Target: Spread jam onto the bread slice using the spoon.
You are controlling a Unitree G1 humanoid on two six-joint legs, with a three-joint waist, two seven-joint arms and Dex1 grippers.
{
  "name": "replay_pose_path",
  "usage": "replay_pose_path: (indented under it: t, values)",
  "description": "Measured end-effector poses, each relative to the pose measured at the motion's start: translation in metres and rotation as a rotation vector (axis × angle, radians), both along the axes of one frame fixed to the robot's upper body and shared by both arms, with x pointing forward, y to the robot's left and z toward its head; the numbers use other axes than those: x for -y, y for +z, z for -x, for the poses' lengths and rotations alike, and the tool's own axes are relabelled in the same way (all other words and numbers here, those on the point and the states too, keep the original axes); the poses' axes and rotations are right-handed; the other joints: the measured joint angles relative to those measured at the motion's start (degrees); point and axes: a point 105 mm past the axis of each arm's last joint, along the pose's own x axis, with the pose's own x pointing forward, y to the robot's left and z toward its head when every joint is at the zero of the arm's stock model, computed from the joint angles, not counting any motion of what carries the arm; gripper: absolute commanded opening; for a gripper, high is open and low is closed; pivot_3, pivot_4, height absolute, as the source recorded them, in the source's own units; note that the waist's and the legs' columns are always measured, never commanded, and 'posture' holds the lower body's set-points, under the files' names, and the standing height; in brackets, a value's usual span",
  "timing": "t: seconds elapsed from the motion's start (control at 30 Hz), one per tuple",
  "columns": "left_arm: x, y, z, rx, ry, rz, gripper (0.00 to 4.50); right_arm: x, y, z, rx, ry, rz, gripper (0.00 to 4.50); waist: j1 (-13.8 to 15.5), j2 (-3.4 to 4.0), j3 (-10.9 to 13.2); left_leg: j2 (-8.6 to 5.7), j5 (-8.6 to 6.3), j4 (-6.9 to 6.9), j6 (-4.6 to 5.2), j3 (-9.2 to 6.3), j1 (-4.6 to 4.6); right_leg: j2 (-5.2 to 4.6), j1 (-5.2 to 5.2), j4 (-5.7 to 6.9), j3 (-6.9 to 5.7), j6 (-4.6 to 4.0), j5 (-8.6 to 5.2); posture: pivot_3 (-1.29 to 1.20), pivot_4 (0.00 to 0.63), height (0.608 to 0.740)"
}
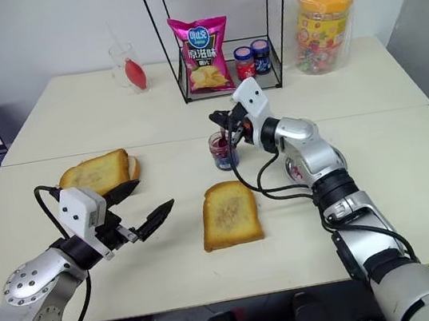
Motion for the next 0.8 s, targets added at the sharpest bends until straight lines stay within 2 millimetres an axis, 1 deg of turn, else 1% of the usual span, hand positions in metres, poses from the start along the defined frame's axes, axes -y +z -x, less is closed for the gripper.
replay_pose_path:
  t: [0.1, 0.23, 0.4, 0.57, 0.8]
  values:
    - [-0.001, -0.001, 0.0, -0.002, 0.003, -0.005, 4.5, -0.005, -0.001, 0.002, -0.01, 0.022, 0.005, 0.04, 0.0, 0.0, 0.0, 0.0, 0.0, 0.0, 0.0, -0.01, 0.01, 0.0, 0.0, 0.02, -0.01, 0.0, 0.0, 0.0, 0.15, 0.74]
    - [-0.001, -0.001, 0.0, 0.0, 0.005, -0.009, 4.5, -0.012, -0.01, 0.003, -0.104, 0.028, 0.01, 0.04, 0.0, 0.0, 0.0, 0.0, 0.0, 0.0, 0.0, -0.02, 0.01, 0.0, 0.0, 0.03, -0.01, -0.01, 0.0, 0.0, 0.15, 0.74]
    - [0.0, -0.002, 0.0, -0.002, 0.002, -0.012, 4.5, -0.01, -0.015, 0.001, -0.198, 0.01, -0.01, 0.04, 0.0, 0.0, 0.0, 0.0, 0.0, 0.0, 0.0, -0.02, 0.01, 0.0, 0.01, 0.03, -0.01, -0.01, 0.0, 0.0, 0.15, 0.74]
    - [0.004, -0.004, -0.001, -0.008, -0.009, -0.014, 4.5, -0.004, -0.01, -0.002, -0.295, -0.019, -0.098, 0.04, -0.1, 0.0, 0.0, 0.0, 0.0, 0.0, 0.0, -0.02, 0.01, 0.0, 0.0, 0.03, -0.02, -0.01, 0.0, 0.0, 0.15, 0.74]
    - [0.007, -0.001, -0.004, 0.007, -0.02, -0.015, 4.5, 0.001, 0.005, -0.007, -0.375, -0.047, -0.208, 0.04, -0.1, 0.0, 0.0, 0.0, 0.0, 0.0, 0.0, -0.02, 0.01, 0.0, 0.0, 0.03, -0.02, -0.01, 0.0, 0.0, 0.15, 0.74]
